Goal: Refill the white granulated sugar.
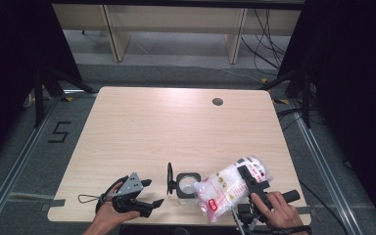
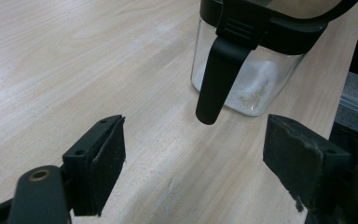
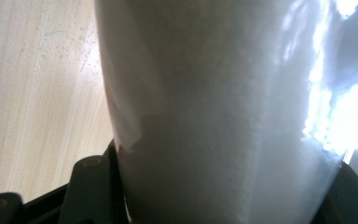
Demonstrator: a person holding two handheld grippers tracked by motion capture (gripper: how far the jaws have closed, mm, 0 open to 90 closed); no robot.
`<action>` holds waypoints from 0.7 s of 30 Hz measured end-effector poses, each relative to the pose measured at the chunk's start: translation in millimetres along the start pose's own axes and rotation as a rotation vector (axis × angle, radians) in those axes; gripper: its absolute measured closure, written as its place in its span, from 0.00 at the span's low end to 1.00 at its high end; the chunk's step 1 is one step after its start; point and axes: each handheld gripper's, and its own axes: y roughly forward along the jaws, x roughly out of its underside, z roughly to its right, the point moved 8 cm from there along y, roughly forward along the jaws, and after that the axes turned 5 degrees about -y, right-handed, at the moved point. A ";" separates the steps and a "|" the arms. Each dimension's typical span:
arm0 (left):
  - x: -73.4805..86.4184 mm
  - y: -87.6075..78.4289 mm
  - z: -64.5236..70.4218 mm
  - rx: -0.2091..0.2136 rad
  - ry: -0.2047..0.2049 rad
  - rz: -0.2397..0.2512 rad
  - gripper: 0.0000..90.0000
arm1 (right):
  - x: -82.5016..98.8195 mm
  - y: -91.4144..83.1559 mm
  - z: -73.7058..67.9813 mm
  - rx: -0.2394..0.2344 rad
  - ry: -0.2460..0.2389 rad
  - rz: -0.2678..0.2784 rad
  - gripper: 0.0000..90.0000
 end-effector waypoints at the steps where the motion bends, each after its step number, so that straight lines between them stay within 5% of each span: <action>1: 0.0 0.0 0.0 0.000 -0.001 0.000 0.23 | -0.1 0.0 0.0 0.000 0.000 0.002 0.47; 17: 0.4 0.3 0.1 0.001 -0.004 -0.004 0.23 | -1.4 1.0 4.0 0.035 -0.015 0.025 0.47; 18: 0.1 0.5 0.2 0.004 -0.004 0.003 0.23 | 0.0 0.2 1.0 0.020 0.015 0.010 0.47; 21: 0.2 0.4 0.1 0.005 -0.003 0.000 0.23 | 0.8 -0.2 3.6 0.014 -0.017 0.004 0.47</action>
